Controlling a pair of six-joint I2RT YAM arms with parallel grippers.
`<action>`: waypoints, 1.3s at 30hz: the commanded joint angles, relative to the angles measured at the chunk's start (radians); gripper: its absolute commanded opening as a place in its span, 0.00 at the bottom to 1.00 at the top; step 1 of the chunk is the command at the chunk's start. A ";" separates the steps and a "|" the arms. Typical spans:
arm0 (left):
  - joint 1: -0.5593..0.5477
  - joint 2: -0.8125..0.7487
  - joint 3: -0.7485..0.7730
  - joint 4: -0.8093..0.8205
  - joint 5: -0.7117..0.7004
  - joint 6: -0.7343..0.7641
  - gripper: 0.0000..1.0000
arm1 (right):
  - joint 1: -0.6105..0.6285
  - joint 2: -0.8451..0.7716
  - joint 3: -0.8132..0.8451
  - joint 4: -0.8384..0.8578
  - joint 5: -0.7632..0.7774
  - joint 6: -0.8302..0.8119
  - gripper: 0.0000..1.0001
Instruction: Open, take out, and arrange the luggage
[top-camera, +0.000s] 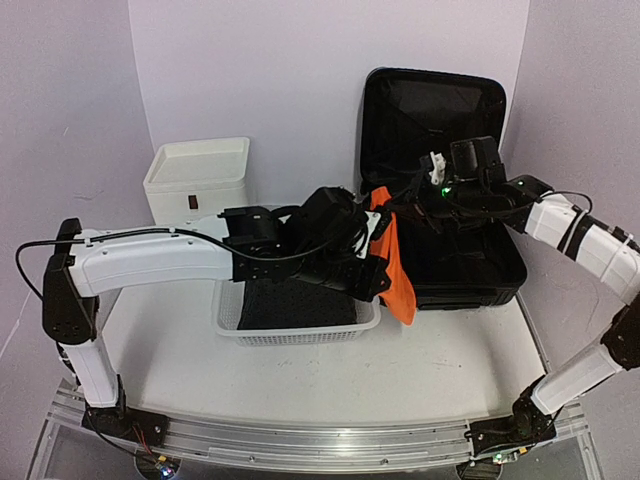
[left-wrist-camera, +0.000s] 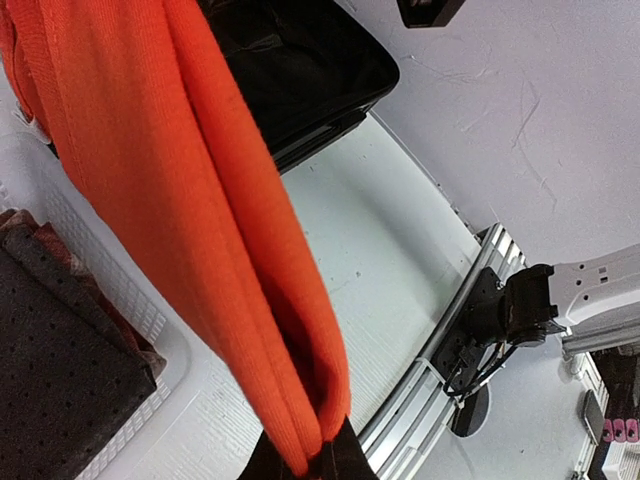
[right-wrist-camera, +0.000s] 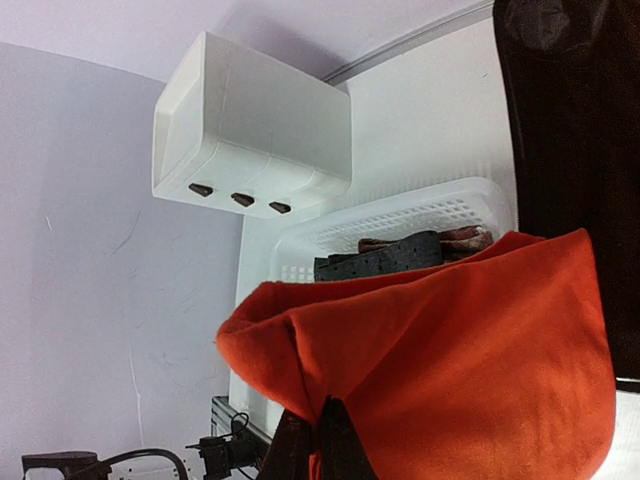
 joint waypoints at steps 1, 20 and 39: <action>0.018 -0.127 -0.106 0.092 0.010 -0.027 0.00 | 0.041 0.056 0.086 0.092 0.053 -0.021 0.00; 0.178 -0.412 -0.610 0.256 0.085 -0.136 0.00 | 0.158 0.432 0.341 0.108 0.065 -0.053 0.00; 0.315 -0.539 -0.925 0.299 0.068 -0.170 0.00 | 0.228 0.784 0.614 0.133 0.003 -0.047 0.00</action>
